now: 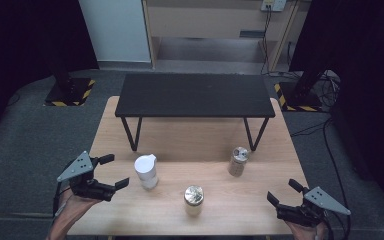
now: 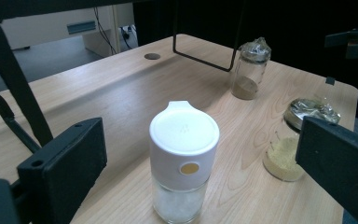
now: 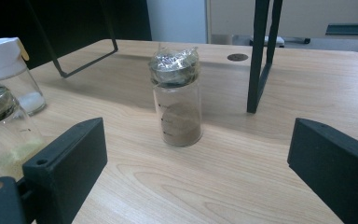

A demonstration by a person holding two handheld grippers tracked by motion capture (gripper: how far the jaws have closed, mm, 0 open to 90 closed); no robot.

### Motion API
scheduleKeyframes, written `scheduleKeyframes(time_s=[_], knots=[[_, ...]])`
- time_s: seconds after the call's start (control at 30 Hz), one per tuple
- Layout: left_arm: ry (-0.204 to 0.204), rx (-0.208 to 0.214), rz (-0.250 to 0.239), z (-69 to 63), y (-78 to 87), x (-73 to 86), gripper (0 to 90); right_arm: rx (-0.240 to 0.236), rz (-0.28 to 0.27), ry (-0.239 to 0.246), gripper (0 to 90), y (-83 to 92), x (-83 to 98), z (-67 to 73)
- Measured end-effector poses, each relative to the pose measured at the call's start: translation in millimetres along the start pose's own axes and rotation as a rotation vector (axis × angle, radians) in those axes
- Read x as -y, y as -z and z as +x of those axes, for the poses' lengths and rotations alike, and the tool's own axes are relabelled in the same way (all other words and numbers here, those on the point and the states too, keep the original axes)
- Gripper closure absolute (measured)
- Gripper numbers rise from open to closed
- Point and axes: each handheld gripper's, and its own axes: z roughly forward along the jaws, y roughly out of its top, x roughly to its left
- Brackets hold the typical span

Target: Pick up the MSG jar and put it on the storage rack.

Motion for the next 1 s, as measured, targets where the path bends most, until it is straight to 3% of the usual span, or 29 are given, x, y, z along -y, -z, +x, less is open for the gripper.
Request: scheduleKeyframes(time_s=[0.43, 1.0], knots=[[-0.02, 0.007, 0.041, 2.4, -28.7, -6.4, 0.9, -0.007, 0.002, 0.001, 5.3, -0.4, -0.1, -0.7], [-0.019, 0.007, 0.098, 8.1, -60.8, 1.1, 2.7, -0.007, 0.002, 0.0, 5.6, 0.0, -0.1, -0.9]])
